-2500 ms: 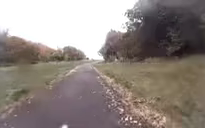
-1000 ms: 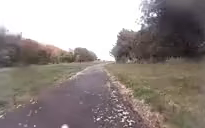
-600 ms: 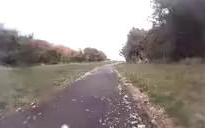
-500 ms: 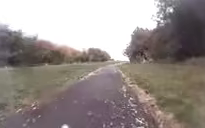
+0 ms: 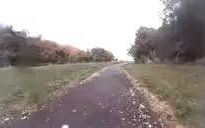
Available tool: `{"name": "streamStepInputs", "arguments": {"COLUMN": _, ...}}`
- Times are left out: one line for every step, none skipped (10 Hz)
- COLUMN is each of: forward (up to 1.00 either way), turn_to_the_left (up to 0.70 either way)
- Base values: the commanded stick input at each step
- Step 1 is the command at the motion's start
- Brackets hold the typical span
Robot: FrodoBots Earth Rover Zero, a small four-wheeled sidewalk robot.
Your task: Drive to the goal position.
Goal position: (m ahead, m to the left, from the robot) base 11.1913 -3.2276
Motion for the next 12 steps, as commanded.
{"name": "streamStepInputs", "arguments": {"forward": 0.7, "turn_to_the_left": -0.13}}
{"name": "streamStepInputs", "arguments": {"forward": 0.7, "turn_to_the_left": -0.27}}
{"name": "streamStepInputs", "arguments": {"forward": 0.7, "turn_to_the_left": -0.1}}
{"name": "streamStepInputs", "arguments": {"forward": 0.7, "turn_to_the_left": -0.19}}
{"name": "streamStepInputs", "arguments": {"forward": 0.7, "turn_to_the_left": -0.31}}
{"name": "streamStepInputs", "arguments": {"forward": 0.7, "turn_to_the_left": -0.16}}
{"name": "streamStepInputs", "arguments": {"forward": 0.7, "turn_to_the_left": 0.0}}
{"name": "streamStepInputs", "arguments": {"forward": 0.7, "turn_to_the_left": -0.16}}
{"name": "streamStepInputs", "arguments": {"forward": 0.7, "turn_to_the_left": -0.31}}
{"name": "streamStepInputs", "arguments": {"forward": 0.7, "turn_to_the_left": -0.24}}
{"name": "streamStepInputs", "arguments": {"forward": 0.7, "turn_to_the_left": -0.09}}
{"name": "streamStepInputs", "arguments": {"forward": 0.7, "turn_to_the_left": -0.01}}
